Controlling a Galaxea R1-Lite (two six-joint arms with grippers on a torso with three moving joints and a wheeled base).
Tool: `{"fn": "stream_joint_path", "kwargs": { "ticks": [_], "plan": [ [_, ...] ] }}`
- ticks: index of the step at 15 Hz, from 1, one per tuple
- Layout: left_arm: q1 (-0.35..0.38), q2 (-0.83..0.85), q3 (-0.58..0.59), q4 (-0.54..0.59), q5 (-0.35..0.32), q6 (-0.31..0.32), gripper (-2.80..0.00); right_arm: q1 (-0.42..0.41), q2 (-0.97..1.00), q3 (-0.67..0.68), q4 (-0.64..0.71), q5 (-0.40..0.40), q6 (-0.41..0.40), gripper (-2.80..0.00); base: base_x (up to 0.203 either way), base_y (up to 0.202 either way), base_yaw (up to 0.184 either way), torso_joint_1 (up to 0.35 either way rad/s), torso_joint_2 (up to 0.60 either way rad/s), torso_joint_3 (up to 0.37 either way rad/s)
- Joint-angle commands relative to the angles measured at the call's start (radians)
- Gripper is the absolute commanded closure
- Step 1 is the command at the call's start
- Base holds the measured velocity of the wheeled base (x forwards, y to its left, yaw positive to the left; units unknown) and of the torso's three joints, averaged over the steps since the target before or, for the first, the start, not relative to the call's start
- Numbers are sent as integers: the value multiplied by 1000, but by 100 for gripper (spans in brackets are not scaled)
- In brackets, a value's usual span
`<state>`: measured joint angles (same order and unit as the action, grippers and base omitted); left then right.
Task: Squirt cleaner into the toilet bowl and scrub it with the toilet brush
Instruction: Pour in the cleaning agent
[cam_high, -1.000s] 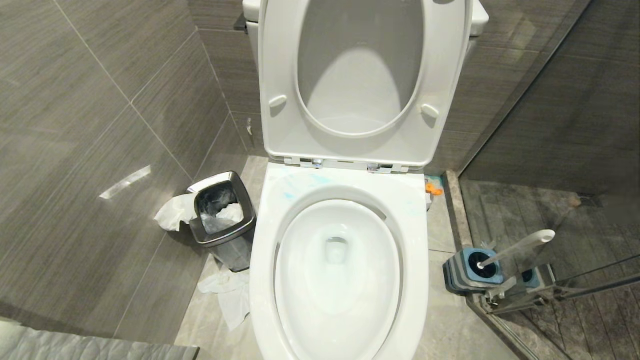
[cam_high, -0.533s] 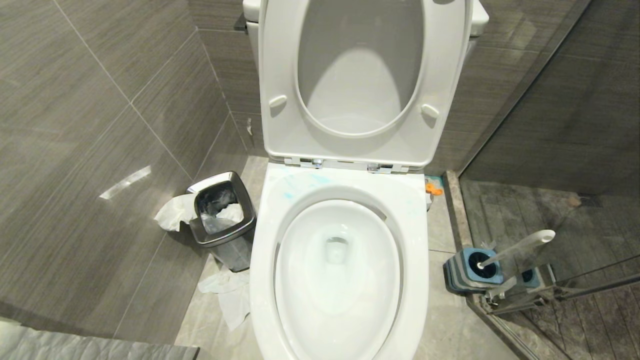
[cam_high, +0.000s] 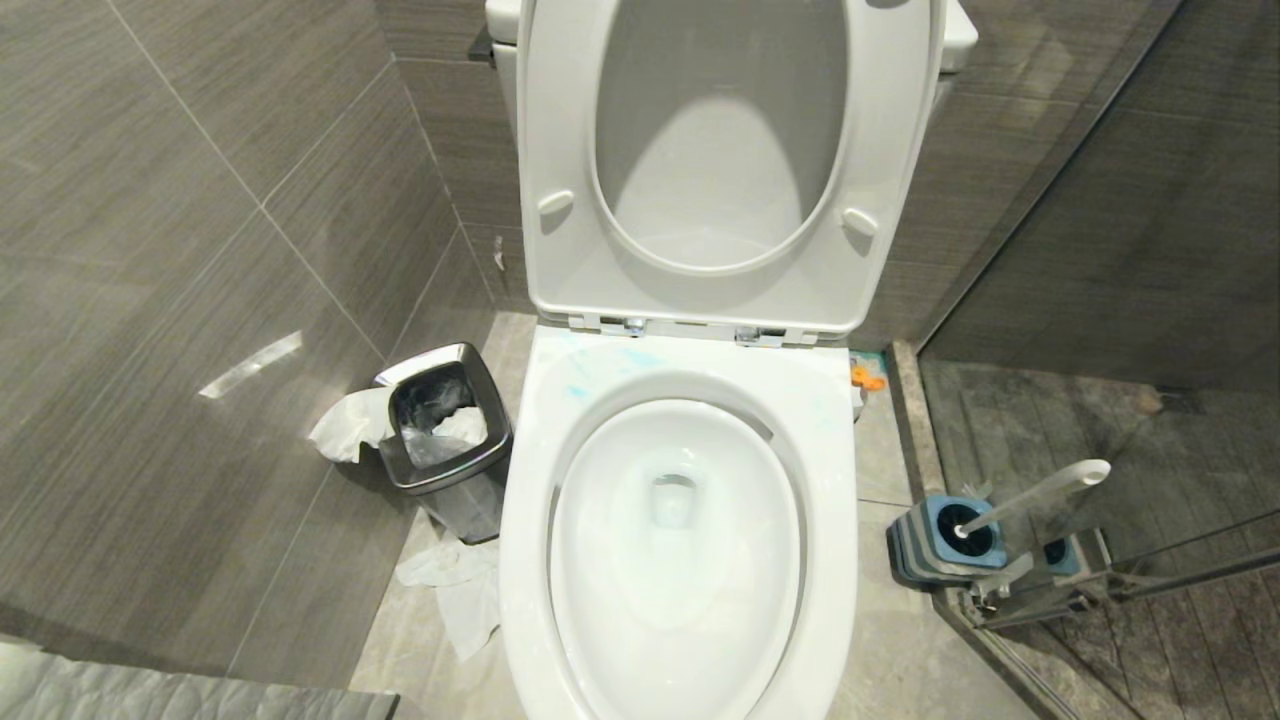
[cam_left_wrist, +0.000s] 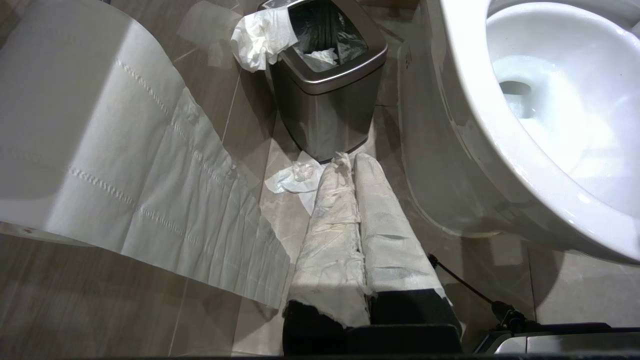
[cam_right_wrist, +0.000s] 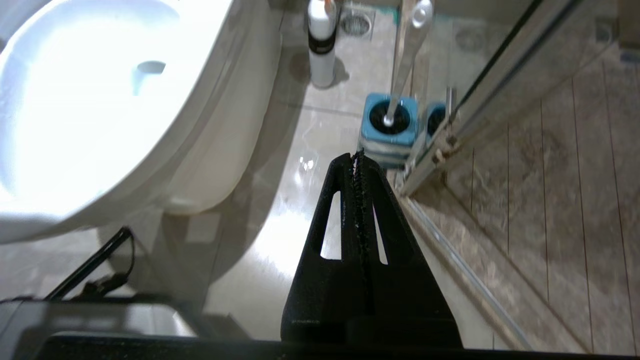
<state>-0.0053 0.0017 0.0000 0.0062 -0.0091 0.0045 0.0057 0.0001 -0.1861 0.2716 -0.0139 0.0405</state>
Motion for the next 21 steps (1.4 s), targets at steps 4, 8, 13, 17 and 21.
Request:
{"fn": "stream_joint_path", "kwargs": {
  "ticks": [4, 8, 13, 17, 21],
  "plan": [
    [-1, 1, 2, 0, -2, 0, 0, 2, 166, -190, 158, 5, 11, 0, 0, 0, 0, 0, 0, 0],
    [1, 1, 2, 0, -2, 2, 0, 2, 233, -242, 153, 0, 30, 0, 0, 0, 0, 0, 0, 0],
    [-1, 1, 2, 0, -2, 2, 0, 2, 254, -256, 155, -8, 31, 0, 0, 0, 0, 0, 0, 0],
    [-1, 1, 2, 0, -2, 3, 0, 2, 261, -253, 156, -8, 30, 0, 0, 0, 0, 0, 0, 0],
    [-1, 1, 2, -2, -2, 4, 0, 2, 258, -237, 156, -6, 31, 0, 0, 0, 0, 0, 0, 0]
  ]
}}
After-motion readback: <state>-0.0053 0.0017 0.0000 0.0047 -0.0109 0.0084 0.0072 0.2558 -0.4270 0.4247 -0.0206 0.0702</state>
